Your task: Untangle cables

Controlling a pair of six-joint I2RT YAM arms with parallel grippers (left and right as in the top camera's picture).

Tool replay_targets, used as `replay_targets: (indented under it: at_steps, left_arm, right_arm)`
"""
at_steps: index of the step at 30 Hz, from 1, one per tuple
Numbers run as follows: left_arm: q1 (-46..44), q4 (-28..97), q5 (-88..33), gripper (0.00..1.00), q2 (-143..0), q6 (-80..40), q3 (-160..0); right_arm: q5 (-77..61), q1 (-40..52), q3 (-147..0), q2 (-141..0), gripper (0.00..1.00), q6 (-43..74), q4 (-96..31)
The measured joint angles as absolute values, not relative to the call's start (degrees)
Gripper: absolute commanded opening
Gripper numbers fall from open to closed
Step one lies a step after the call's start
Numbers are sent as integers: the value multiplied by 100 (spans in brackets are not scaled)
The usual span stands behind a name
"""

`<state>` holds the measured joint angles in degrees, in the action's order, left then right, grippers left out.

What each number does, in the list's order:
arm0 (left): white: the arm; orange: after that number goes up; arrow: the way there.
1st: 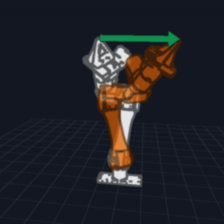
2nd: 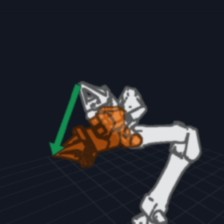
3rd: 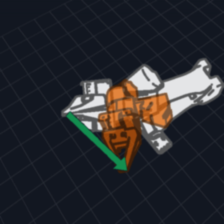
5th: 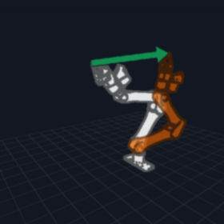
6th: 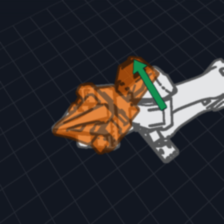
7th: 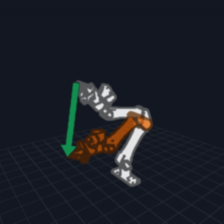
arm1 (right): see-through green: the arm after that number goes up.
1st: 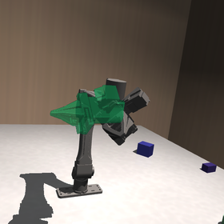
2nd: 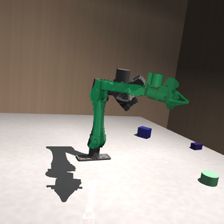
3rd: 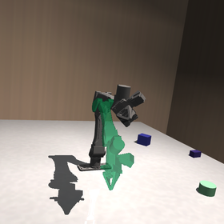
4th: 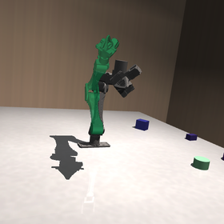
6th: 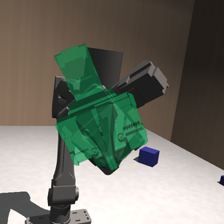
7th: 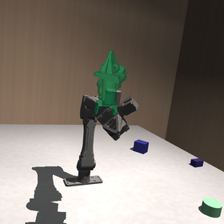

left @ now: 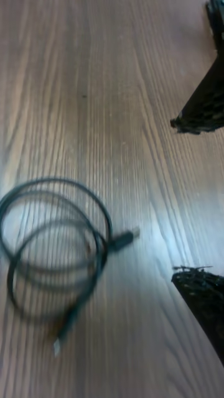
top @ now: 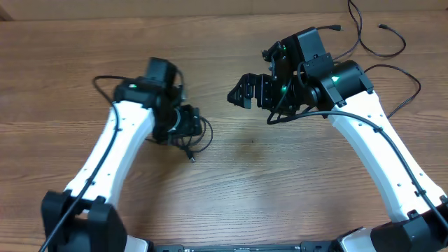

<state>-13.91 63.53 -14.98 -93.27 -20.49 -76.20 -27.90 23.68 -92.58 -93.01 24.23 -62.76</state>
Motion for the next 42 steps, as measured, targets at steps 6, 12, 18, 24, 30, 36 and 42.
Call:
replay_targets:
  at_steps: [6,12,18,24,30,36,42]
  left_arm:
    - [-1728,5730,-1227,66,-9972,-2515,-7620]
    - [-1625,5356,-976,65,-10519,-2596,-7620]
    - [-1514,5144,-893,51,-10742,-2449,-7620]
    - [-1511,5109,-871,21,-10807,-2357,-7620]
    - [-1511,5063,-869,5,-10807,-2340,-7620]
    - [-1511,5096,-893,4,-10807,-2342,-7620]
    - [-1511,5675,-1319,4,-10807,-2217,-8009]
  right_arm:
    - [-2759,2366,-9258,-9301,100,2440,-6429]
    - [-2585,2368,-9258,-9301,100,2440,-6554]
    - [-2502,2366,-9258,-9301,100,2438,-6517]
    - [-2471,2366,-9258,-9301,100,2443,-6519]
    - [-2386,2366,-9258,-9301,100,2565,-6519]
    - [-2329,2366,-9258,-9301,100,2655,-6517]
    - [-2139,2368,-9258,-9301,100,2696,-6545]
